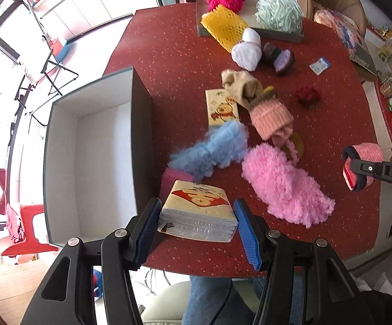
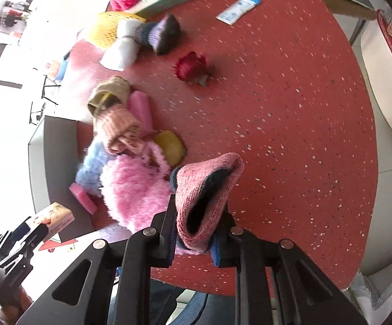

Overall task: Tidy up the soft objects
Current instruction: 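Carry the card box and pink sock over the white box with both tools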

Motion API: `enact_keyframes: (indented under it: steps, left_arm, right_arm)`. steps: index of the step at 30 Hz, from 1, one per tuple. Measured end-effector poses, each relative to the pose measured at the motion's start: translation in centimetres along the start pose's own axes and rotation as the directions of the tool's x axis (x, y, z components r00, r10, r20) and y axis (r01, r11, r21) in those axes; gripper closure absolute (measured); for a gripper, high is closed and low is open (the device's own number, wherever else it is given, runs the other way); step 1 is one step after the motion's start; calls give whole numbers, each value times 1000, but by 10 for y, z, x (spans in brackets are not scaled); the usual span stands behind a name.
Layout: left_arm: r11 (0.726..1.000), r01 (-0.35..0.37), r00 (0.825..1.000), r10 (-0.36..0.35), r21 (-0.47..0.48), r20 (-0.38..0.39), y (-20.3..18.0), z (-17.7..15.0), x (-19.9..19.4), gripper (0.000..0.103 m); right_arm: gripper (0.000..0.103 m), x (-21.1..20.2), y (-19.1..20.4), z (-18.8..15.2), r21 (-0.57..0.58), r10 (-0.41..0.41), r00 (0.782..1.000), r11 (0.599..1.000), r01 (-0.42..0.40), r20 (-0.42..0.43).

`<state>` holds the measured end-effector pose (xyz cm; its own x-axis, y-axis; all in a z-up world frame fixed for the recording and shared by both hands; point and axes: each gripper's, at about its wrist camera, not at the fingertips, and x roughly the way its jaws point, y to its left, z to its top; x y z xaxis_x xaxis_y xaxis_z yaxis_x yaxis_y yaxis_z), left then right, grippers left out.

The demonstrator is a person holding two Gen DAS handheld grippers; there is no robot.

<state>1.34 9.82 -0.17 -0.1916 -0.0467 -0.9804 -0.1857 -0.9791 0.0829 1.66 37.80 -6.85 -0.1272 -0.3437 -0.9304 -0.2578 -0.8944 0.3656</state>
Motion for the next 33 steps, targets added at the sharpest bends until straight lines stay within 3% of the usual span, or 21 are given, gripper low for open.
enact_keyframes:
  steps: [8, 19, 23, 29, 33]
  left_arm:
    - [1000, 9, 999, -9, -11, 37, 34, 16, -1, 46]
    - [996, 85, 995, -85, 14, 44, 110, 40, 17, 46]
    - [995, 94, 995, -95, 14, 38, 132, 36, 26, 46]
    - [986, 152, 987, -148, -62, 58, 179, 28, 30, 46]
    - [984, 151, 987, -145, -89, 73, 204, 26, 34, 46]
  right_arm:
    - [82, -7, 40, 7, -17, 18, 999, 1000, -18, 47]
    - [82, 9, 125, 12, 10, -9, 996, 1000, 8, 91]
    - [82, 23, 167, 8, -32, -27, 997, 999, 29, 74]
    - [82, 41, 228, 2, -129, -33, 998, 991, 39, 53]
    - [82, 50, 259, -1, -171, -34, 998, 984, 41, 43]
